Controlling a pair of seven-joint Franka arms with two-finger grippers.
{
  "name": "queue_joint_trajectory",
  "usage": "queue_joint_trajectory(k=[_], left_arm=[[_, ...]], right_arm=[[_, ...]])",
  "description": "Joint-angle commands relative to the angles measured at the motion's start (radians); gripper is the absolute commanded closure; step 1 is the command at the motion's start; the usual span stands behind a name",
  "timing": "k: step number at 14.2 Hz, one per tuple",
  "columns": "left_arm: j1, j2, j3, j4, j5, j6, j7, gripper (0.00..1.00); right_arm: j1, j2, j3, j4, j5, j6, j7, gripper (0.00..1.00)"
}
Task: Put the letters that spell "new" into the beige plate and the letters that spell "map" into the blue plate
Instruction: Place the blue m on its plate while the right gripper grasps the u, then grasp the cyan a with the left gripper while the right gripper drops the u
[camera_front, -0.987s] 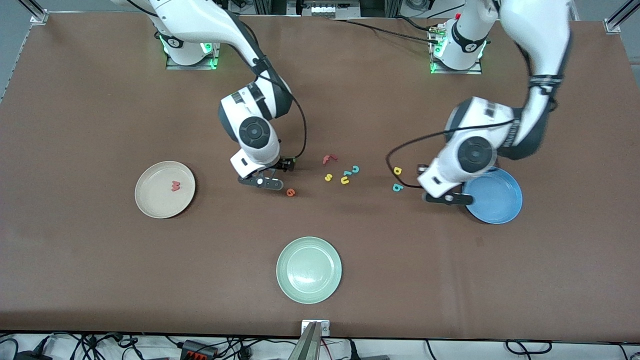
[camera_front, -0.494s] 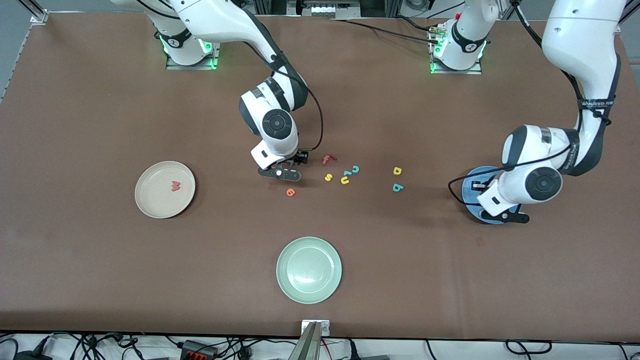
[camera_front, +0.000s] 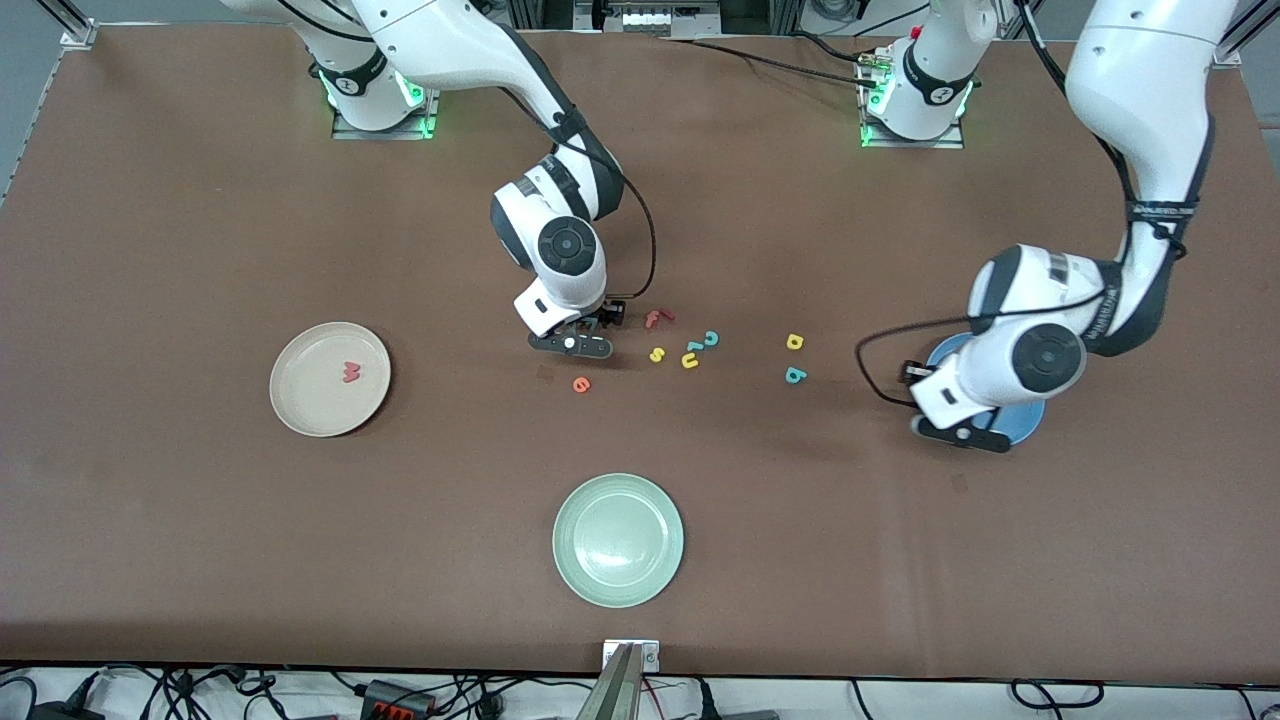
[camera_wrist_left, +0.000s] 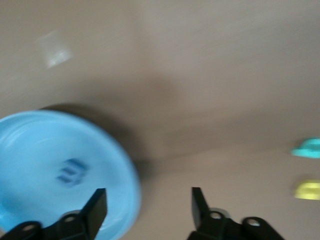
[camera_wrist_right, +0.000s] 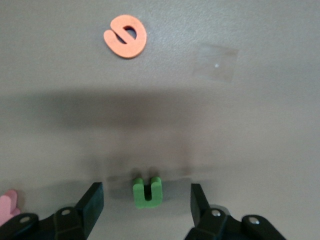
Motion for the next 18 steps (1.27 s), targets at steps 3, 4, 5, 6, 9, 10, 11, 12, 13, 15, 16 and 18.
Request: queue_joint_trajectory(k=[3, 4, 5, 6, 9, 10, 11, 12, 13, 15, 16, 18], left_arm=[[-0.066, 0.065, -0.052, 0.021, 0.001, 0.116, -0.009, 0.0], [-0.092, 0.098, -0.053, 0.015, 0.007, 0.171, -0.001, 0.0], [-0.122, 0.118, -0.052, 0.015, 0.016, 0.198, 0.0, 0.0], [-0.15, 0.119, -0.052, 0.015, 0.031, 0.195, 0.017, 0.0], [-0.192, 0.116, -0.052, -0.005, 0.076, 0.204, 0.182, 0.0], [-0.187, 0.122, -0.052, -0.007, 0.084, 0.21, 0.265, 0.0], [-0.184, 0.124, -0.05, -0.017, 0.085, 0.226, 0.313, 0.01], [-0.182, 0.136, -0.052, -0.023, 0.085, 0.233, 0.322, 0.06], [-0.19, 0.145, -0.05, -0.025, 0.085, 0.235, 0.319, 0.1], [-0.184, 0.173, -0.047, -0.025, 0.125, 0.238, 0.329, 0.16], [-0.181, 0.176, -0.049, -0.03, 0.155, 0.253, 0.329, 0.22], [-0.181, 0.175, -0.05, -0.036, 0.159, 0.256, 0.329, 0.42]], right_arm=[[0.012, 0.009, -0.001, -0.007, 0.017, 0.01, -0.011, 0.32], [0.012, 0.009, -0.001, -0.007, 0.017, 0.008, -0.011, 0.37], [0.01, 0.009, -0.001, -0.007, 0.017, 0.01, -0.011, 0.4], [0.009, 0.009, -0.001, -0.005, 0.017, 0.01, -0.011, 0.47], [0.004, 0.008, -0.001, -0.004, 0.017, 0.007, -0.011, 0.69], [0.001, 0.006, -0.002, -0.002, 0.017, 0.004, -0.011, 0.72], [-0.004, 0.005, -0.005, 0.001, 0.017, 0.004, -0.011, 0.72], [-0.007, 0.005, -0.008, 0.004, 0.017, 0.004, -0.011, 0.73], [-0.014, 0.002, -0.011, 0.006, 0.017, 0.004, -0.011, 0.74], [-0.056, -0.015, -0.013, 0.006, 0.011, 0.001, -0.018, 0.74], [-0.083, -0.027, -0.013, 0.006, 0.009, -0.001, -0.039, 0.74], [-0.157, -0.058, -0.033, 0.004, 0.008, -0.03, -0.132, 0.73]])
